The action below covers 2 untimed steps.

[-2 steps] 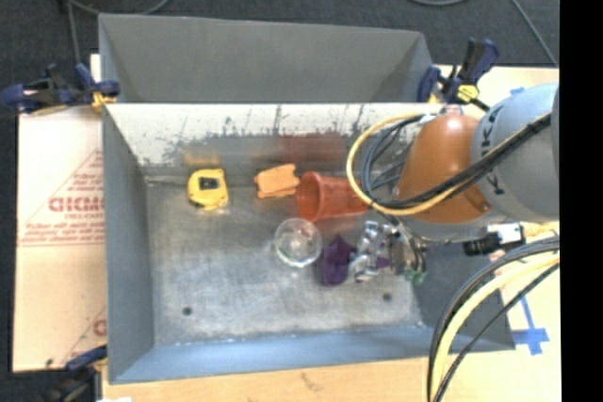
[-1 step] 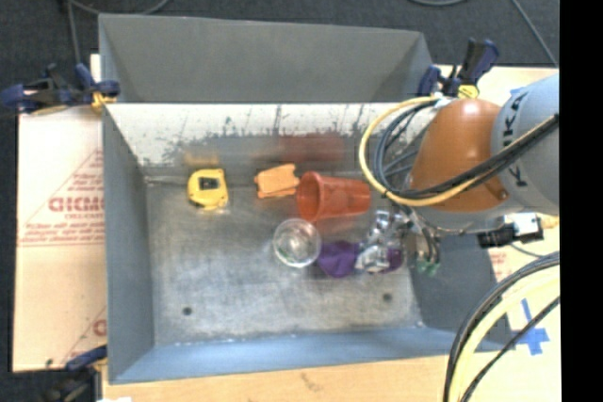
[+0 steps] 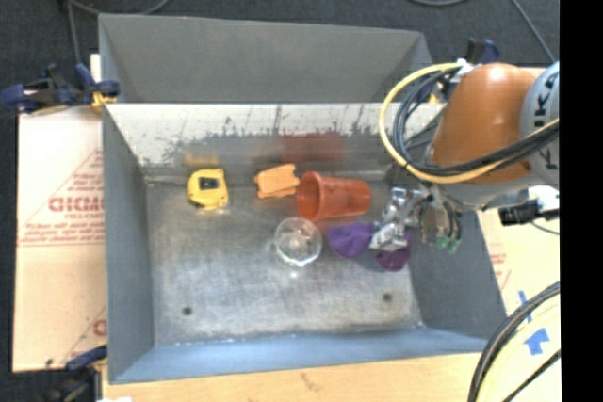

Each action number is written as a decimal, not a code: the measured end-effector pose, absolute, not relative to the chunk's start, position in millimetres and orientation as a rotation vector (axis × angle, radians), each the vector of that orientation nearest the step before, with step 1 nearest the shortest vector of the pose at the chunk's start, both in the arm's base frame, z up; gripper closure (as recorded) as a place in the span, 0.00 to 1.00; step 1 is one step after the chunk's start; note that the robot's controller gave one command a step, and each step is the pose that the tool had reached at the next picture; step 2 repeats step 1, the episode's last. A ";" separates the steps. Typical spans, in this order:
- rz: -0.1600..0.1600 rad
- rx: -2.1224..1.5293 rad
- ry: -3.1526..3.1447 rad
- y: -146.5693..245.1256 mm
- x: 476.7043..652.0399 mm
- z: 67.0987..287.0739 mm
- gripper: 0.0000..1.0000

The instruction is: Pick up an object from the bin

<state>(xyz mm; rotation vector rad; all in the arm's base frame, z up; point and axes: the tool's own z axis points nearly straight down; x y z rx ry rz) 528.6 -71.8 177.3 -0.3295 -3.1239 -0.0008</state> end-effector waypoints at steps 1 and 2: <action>0.002 -0.291 -3.131 -65.1 525.5 228.4 1.00; 0.002 -0.291 -3.131 -65.1 525.5 228.4 1.00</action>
Offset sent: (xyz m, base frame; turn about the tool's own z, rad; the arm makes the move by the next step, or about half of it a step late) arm 0.0000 0.0000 0.0000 0.0000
